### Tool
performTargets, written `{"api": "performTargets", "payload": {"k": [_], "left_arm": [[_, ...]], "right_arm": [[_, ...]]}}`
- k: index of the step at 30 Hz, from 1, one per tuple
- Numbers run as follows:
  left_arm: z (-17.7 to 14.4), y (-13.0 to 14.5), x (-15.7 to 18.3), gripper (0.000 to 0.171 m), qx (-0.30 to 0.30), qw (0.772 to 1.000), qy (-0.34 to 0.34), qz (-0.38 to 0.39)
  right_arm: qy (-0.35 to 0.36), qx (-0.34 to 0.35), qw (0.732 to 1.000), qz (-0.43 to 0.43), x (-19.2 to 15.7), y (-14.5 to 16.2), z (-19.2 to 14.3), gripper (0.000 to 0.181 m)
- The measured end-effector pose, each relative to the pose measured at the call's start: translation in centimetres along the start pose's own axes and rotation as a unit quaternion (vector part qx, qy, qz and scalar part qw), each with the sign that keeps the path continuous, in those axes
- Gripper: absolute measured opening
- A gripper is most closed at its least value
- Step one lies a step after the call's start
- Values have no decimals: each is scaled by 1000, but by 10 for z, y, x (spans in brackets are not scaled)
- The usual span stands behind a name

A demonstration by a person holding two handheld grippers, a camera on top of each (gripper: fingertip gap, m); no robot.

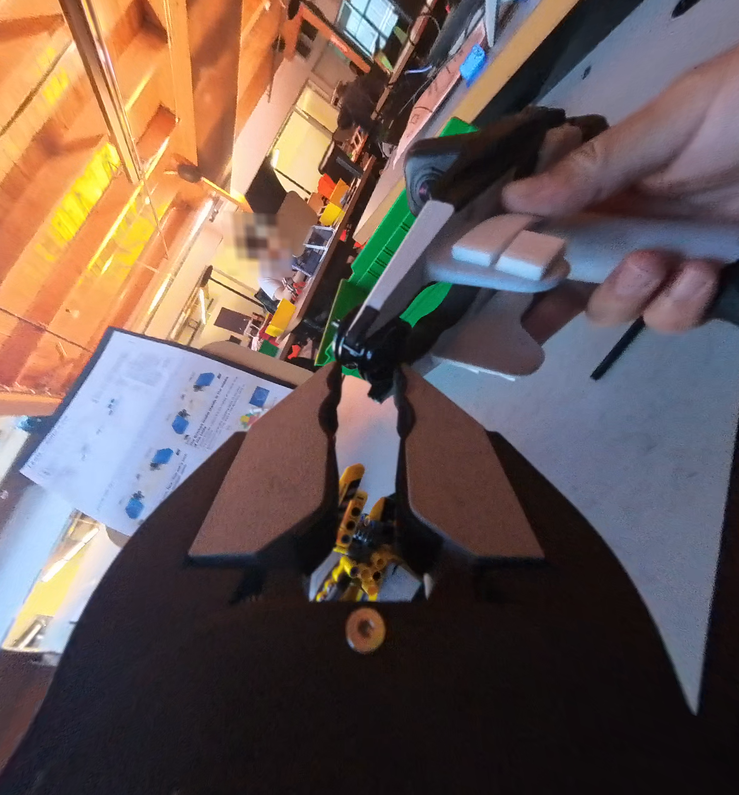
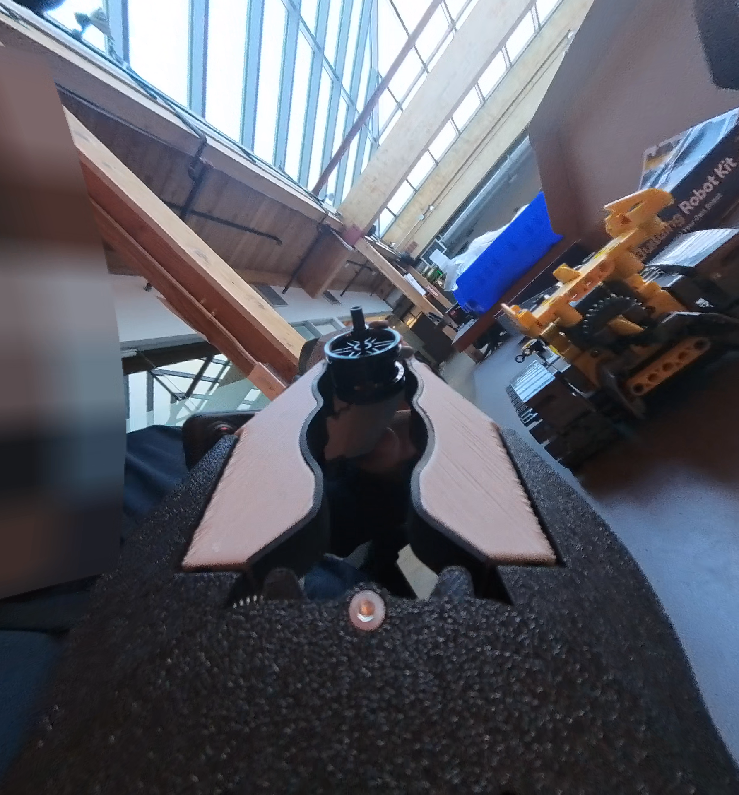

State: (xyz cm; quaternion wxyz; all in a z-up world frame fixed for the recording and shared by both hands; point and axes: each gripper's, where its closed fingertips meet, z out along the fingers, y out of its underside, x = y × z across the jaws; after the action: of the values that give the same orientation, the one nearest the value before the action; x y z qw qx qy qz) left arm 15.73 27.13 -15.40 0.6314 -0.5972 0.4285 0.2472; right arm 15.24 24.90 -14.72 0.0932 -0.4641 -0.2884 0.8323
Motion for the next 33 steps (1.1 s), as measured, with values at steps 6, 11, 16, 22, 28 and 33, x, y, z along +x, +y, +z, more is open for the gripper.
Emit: {"api": "performTargets", "payload": {"k": [6,11,16,22,28,33], "left_arm": [[-4,-9,-4,17,27,999,7,25],[-5,-8,5,21,29,998,35,48],[-14,-12,6,20,83,994,65,18],[-24,-23,4,19,149,986,78,-15],[-21,-27,8,20,151,986,66,7],[-19,-26,10,18,148,987,63,-8]], "right_arm": [[15,-22,1000,4,3,2,1,31],[24,-57,998,15,7,14,5,31],[28,-68,997,-14,4,9,-4,30],[30,-109,994,-16,-2,-8,-14,27],[30,-176,984,-10,-5,5,-4,23],[20,-171,985,-12,-5,5,-2,16]]}}
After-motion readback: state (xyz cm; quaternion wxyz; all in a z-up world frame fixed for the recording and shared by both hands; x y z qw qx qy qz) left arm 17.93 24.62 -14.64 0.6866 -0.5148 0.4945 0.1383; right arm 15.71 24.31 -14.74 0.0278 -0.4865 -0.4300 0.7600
